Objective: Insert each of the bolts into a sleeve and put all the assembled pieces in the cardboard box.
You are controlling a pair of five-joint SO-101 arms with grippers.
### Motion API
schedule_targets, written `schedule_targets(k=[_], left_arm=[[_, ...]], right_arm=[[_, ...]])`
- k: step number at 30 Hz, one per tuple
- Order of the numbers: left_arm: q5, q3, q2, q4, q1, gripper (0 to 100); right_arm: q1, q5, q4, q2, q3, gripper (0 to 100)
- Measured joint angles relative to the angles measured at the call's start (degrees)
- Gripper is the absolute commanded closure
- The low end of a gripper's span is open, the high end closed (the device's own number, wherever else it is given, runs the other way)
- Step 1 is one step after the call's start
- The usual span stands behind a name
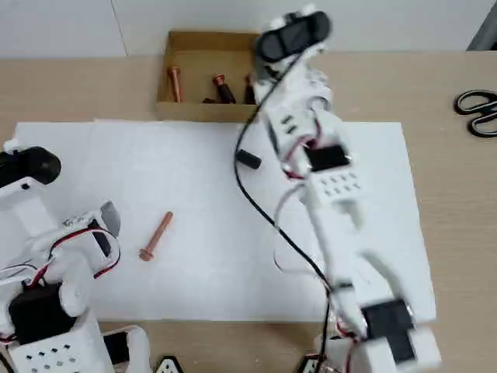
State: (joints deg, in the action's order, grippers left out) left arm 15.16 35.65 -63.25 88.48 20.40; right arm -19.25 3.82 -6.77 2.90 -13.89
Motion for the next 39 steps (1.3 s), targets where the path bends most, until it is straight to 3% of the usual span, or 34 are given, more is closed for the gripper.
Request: schedule_targets(k=[11,23,39], left_arm=[[0.0,0.0,0.0,0.0,0.0,80],[0.0,0.0,0.0,0.0,0.0,80],[0.0,0.0,0.0,0.0,0.0,80]], right_arm=[[-4.0,0.0,26.2,-30.8,17.8,99.5],[-4.2,0.4,27.3,-52.7,35.0,99.1],[-4.2,1.0,27.3,-55.4,35.6,98.8]])
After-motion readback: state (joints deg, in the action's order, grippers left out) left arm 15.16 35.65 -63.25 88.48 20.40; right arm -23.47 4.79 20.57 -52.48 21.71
